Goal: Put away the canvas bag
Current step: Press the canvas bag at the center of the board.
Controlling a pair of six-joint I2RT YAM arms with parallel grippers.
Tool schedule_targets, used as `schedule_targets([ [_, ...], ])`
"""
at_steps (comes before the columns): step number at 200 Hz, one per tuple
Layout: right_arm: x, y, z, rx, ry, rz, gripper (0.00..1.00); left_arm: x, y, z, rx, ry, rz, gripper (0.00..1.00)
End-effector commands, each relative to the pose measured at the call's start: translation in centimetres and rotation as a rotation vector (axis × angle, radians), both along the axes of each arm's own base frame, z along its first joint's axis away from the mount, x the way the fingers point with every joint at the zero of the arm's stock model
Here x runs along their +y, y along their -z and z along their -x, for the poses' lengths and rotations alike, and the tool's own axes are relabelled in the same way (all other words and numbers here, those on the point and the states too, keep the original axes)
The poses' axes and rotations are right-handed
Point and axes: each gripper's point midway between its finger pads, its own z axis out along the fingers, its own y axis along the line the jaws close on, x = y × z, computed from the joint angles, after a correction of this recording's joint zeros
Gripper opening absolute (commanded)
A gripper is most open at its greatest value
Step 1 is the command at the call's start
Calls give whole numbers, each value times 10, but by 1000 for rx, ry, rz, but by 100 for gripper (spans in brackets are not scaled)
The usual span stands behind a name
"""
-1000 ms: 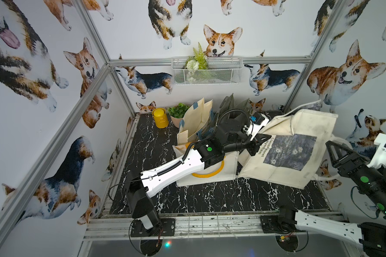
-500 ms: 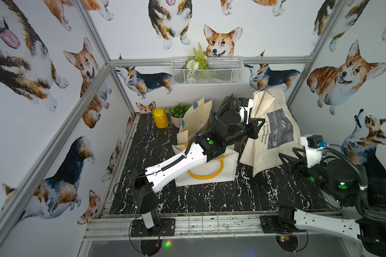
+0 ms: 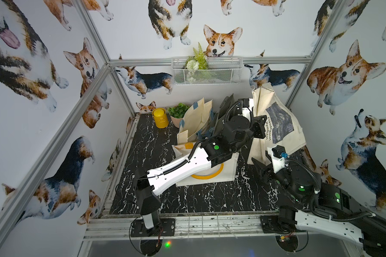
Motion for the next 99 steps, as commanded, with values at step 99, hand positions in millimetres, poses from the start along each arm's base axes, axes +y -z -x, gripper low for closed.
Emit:
schedule_targets([
  [99, -5, -59, -42, -496, 425, -60, 74, 11, -33, -2, 8, -212, 72, 0],
])
